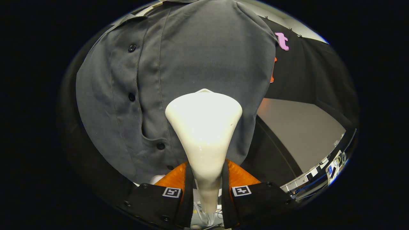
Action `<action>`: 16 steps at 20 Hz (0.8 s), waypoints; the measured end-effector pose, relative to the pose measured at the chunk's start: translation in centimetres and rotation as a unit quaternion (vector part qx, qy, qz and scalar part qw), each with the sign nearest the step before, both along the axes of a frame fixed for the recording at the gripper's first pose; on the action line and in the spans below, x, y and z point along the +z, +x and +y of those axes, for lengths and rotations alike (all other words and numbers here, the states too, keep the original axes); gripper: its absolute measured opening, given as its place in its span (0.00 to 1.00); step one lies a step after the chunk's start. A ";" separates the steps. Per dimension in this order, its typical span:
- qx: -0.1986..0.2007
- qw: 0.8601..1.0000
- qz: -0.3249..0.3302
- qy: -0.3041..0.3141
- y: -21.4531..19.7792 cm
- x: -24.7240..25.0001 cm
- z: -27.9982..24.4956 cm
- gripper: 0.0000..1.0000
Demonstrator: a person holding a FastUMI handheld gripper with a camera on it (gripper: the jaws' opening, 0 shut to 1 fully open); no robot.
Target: Iron the clothes twice with a garment steamer, once on the left side and once on the right side.
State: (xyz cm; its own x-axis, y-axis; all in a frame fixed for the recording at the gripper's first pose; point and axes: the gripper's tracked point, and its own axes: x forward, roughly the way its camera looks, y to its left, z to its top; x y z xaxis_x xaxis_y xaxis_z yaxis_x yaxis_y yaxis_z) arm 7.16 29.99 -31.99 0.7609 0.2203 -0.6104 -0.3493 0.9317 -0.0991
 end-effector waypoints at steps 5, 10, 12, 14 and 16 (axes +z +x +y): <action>-0.002 1.000 0.026 -0.014 -0.9 -2.6 -1.5 0.44; -0.007 0.998 0.050 -0.026 -1.6 -4.5 -3.3 0.44; -0.010 0.998 0.058 -0.030 -1.9 -5.1 -4.1 0.44; -0.011 0.997 0.067 -0.036 -2.2 -5.6 -4.9 0.44; -0.013 0.996 0.075 -0.044 -2.7 -6.0 -5.9 0.44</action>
State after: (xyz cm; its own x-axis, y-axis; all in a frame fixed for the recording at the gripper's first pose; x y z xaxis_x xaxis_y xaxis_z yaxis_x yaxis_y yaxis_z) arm 4.45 24.08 -37.96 0.6650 0.1411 -0.7333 -0.3414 0.9308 -0.1305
